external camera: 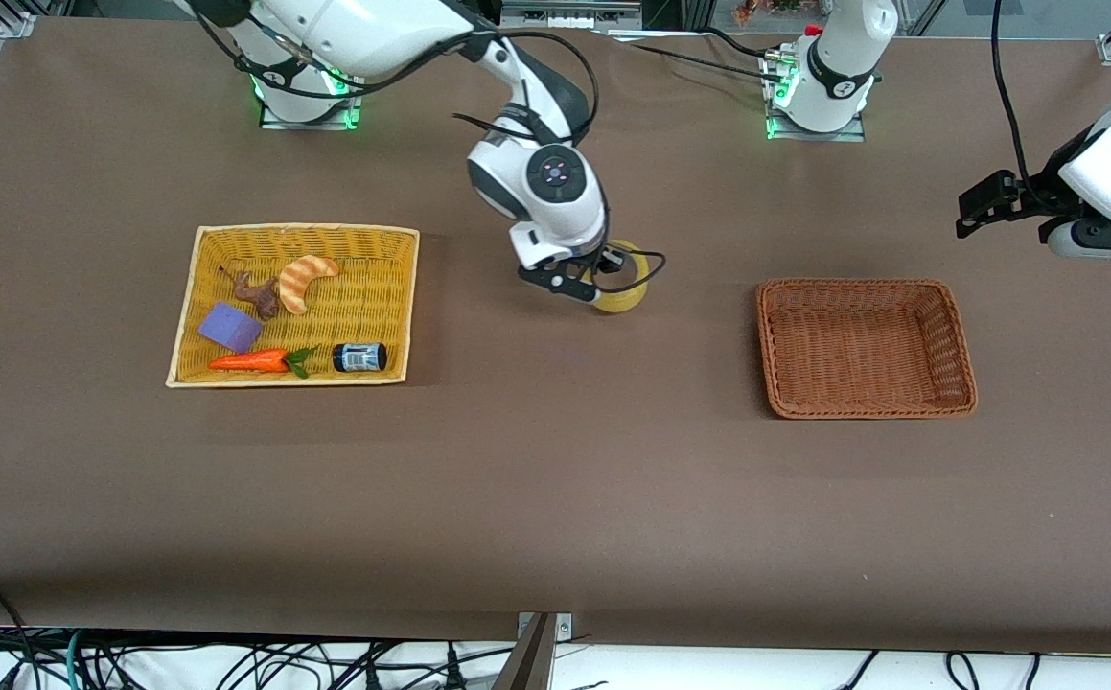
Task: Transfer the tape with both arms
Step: 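Set the tape roll on the table while the left gripper reaches over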
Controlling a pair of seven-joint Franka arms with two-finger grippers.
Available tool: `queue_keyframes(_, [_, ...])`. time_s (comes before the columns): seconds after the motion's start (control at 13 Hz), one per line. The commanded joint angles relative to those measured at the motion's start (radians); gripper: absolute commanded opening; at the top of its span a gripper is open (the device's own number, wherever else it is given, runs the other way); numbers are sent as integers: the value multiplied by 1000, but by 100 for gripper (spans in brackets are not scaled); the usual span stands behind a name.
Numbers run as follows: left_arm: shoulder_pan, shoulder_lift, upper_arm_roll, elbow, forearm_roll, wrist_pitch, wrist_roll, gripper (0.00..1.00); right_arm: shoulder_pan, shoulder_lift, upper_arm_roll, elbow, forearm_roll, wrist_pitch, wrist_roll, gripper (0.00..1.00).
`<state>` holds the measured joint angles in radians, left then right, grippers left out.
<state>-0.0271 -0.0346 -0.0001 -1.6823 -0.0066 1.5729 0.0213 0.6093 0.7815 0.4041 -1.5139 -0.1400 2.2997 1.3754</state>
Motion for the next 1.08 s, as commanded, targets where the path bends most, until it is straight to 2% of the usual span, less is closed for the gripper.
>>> queue_keyframes(0.0, [6,-4,2,3,-24,-10,23,100,38,57,-2,46,-78,44,102,0])
queue_keyframes(0.08, [6,-4,2,3,-24,-10,23,100,40,64,-2,46,-96,49,122,0])
queue_keyframes(0.23, [4,-4,2,3,-24,-10,23,100,41,64,-2,46,-101,49,128,12])
queue_keyframes(0.31, [6,-4,2,3,-24,-10,23,100,41,64,-2,46,-101,49,129,25])
queue_keyframes(0.46, [6,-4,2,3,-24,-10,22,100,38,62,-2,46,-101,47,140,76])
queue_keyframes(0.62, [4,-4,2,3,-24,-14,20,100,29,52,-2,66,-93,38,157,82])
queue_keyframes(0.69, [4,-5,-3,3,-26,-28,22,100,21,24,-2,69,-87,21,156,89])
queue_keyframes(0.77, [-2,-4,-6,3,-33,-42,22,100,-3,-5,-2,67,-87,-21,153,100])
queue_keyframes(0.92, [-10,4,-9,1,-41,-112,22,100,-63,-94,1,60,-72,-124,133,100])
queue_keyframes(1.0, [-11,15,-9,0,-67,-149,23,100,-100,-140,1,57,-22,-182,84,100])
